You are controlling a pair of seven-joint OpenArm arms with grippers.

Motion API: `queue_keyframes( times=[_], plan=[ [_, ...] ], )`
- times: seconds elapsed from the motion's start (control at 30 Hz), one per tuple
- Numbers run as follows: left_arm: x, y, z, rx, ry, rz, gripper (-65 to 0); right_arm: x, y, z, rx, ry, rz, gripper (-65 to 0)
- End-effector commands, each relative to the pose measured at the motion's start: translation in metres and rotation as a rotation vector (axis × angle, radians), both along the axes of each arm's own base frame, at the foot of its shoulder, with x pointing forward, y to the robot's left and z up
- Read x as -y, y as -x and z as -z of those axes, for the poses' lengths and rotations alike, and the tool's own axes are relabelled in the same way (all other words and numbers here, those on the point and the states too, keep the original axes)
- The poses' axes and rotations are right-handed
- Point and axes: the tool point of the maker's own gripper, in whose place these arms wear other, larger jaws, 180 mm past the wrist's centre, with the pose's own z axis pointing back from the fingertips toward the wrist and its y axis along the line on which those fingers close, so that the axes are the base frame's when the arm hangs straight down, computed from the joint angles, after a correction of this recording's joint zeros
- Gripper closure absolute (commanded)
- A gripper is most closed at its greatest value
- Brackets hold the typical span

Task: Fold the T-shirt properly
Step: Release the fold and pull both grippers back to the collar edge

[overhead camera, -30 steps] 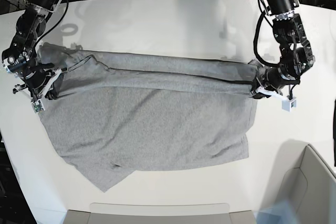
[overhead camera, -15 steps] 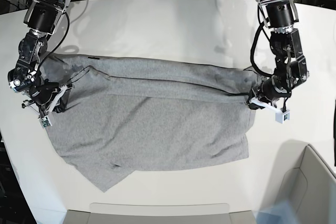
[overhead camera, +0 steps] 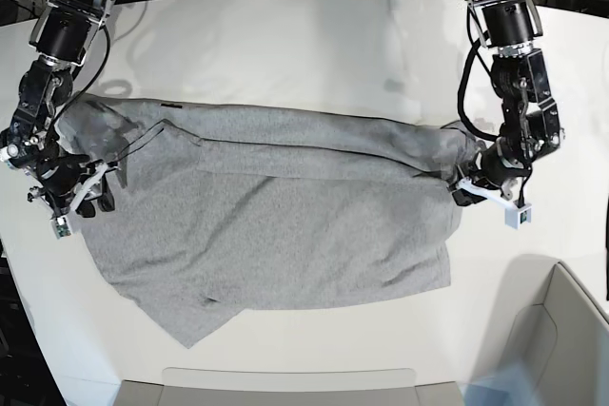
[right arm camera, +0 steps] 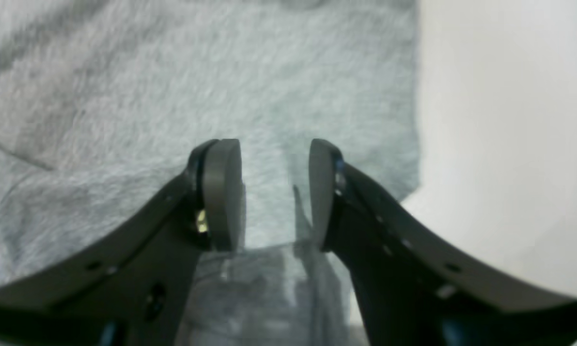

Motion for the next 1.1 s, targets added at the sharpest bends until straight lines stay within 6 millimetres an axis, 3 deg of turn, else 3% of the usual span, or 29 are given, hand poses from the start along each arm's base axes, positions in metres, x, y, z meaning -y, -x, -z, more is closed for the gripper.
queue_keyframes(
  times=[0.0,0.13,0.3,0.4,0.47,0.63,0.83,0.97,1.07],
  plan=[
    [-0.004,-0.013,-0.026,0.082,-0.022,0.004,-17.7,0.017,-0.002,-0.021,0.06,0.009,0.034,-23.8],
    [-0.003,-0.004,-0.036,0.11,-0.051,0.018,-17.9,0.029,0.023,-0.017,0.062,-0.007,0.074,-23.8],
    [-0.001,0.023,-0.017,0.059,-0.068,0.03,-18.0,0.03,0.059,0.009,-0.018,0.02,0.069,-23.8],
    [-0.003,0.04,-0.002,0.014,-0.077,0.033,-18.0,0.048,0.078,0.016,-0.041,0.021,0.122,-23.8],
    [-0.018,0.051,-0.003,0.005,-0.106,0.018,-18.0,0.058,0.087,0.015,-0.035,0.005,0.159,-23.7],
    [-0.036,0.053,-0.007,0.004,-0.157,0.014,-20.4,0.066,0.096,0.021,-0.049,-0.019,0.188,-23.7],
    [-0.043,0.064,0.02,-0.078,-0.129,-0.005,-20.5,0.08,0.097,0.052,-0.128,-0.106,0.251,-23.7],
    [-0.042,0.066,0.023,-0.084,-0.127,0.001,-20.5,0.076,0.101,0.064,-0.155,-0.133,0.257,-23.7],
    [-0.025,0.067,0.033,-0.112,-0.125,0.057,-20.5,0.068,0.102,0.07,-0.162,-0.152,0.255,-23.7]
  ],
)
